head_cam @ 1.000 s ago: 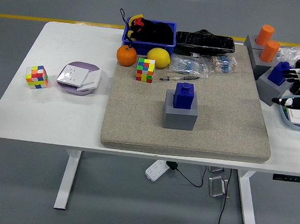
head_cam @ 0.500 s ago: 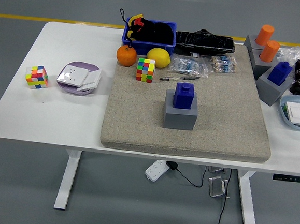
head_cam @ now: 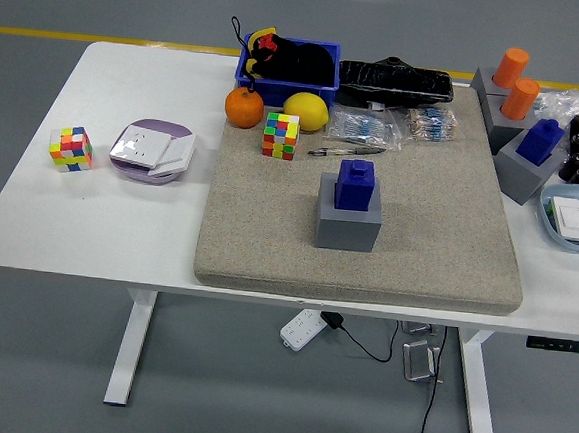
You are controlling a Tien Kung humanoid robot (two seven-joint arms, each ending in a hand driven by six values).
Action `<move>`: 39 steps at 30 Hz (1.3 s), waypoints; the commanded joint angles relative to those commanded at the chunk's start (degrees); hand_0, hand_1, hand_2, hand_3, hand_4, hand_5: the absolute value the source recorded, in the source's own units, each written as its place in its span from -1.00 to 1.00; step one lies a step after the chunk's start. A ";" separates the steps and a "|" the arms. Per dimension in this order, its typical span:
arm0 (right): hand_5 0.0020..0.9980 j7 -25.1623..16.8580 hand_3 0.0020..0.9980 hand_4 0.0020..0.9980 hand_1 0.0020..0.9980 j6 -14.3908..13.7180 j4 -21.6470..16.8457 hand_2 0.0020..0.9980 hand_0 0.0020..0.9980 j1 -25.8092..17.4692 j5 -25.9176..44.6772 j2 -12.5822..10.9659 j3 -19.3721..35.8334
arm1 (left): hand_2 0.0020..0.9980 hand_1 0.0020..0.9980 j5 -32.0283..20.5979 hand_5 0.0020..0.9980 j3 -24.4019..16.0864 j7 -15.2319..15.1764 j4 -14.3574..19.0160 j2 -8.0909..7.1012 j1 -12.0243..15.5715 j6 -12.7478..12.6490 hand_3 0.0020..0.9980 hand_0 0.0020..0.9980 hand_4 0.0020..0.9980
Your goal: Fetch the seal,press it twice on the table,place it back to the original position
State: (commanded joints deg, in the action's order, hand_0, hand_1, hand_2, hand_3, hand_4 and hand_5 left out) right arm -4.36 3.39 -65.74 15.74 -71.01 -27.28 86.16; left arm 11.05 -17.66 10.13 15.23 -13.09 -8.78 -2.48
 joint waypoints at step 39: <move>-0.43 0.56 0.39 0.83 0.43 -0.20 -1.81 0.45 0.58 -0.34 -0.44 0.65 -1.05 | 0.47 0.49 -0.10 -0.11 -0.40 0.00 -0.08 0.01 0.43 0.00 0.53 0.59 0.25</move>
State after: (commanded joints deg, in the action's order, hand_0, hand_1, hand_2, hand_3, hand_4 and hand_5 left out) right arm -3.80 3.19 -67.54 15.40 -71.45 -26.63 85.11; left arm 10.95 -18.06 10.14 15.15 -13.08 -8.35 -2.48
